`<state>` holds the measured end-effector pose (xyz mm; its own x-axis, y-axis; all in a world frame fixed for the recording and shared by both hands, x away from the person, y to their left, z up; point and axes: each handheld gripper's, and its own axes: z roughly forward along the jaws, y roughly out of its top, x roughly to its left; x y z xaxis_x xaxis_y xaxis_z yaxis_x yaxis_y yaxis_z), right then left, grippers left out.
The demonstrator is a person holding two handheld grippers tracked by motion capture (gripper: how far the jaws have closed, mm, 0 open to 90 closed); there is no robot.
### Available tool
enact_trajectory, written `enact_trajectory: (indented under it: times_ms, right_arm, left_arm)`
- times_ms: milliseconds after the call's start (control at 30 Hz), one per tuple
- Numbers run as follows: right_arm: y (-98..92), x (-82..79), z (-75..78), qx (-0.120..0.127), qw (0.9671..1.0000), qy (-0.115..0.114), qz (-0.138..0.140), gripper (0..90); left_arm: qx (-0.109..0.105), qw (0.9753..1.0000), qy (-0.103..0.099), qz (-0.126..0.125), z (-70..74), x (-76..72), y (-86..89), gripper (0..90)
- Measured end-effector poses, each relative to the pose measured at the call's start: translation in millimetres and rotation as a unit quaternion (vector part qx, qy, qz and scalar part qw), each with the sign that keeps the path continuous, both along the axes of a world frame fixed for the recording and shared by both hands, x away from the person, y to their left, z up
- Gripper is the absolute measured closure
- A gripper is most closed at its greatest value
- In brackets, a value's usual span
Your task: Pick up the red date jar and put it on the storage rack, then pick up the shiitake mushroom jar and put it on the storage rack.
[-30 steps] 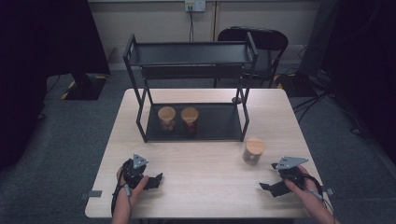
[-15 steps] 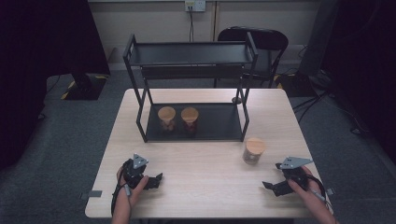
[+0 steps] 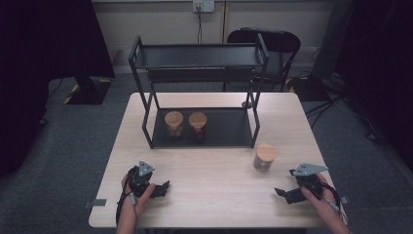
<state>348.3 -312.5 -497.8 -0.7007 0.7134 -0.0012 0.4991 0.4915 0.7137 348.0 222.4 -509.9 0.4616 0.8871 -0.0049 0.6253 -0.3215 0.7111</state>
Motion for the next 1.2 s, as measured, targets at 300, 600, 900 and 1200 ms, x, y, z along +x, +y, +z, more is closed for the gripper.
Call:
enact_trajectory:
  times_ms: [300, 600, 900, 1200]
  right_arm:
    - [-0.6, -1.1, 1.8, 0.005, 1.0000, -0.003, -0.003, 2.5]
    - [-2.8, 1.7, 3.3, 0.011, 0.9999, 0.001, -0.011, 2.5]
    - [-2.4, 7.2, 5.7, 0.015, 0.9998, 0.003, -0.014, 2.5]
    - [-2.2, 11.6, 12.0, 0.020, 0.9997, -0.003, -0.017, 2.4]
  left_arm:
    - [0.000, 1.0000, 0.000, 0.000, 0.0, 0.0, 0.0, 0.2]
    - [0.000, 1.0000, 0.000, -0.001, 0.0, 0.0, 0.3, 0.2]
    - [0.000, 1.0000, 0.000, -0.001, 0.0, 0.0, 0.3, 0.2]
    - [0.000, 1.0000, 0.000, -0.001, 0.0, 0.0, 0.3, 0.2]
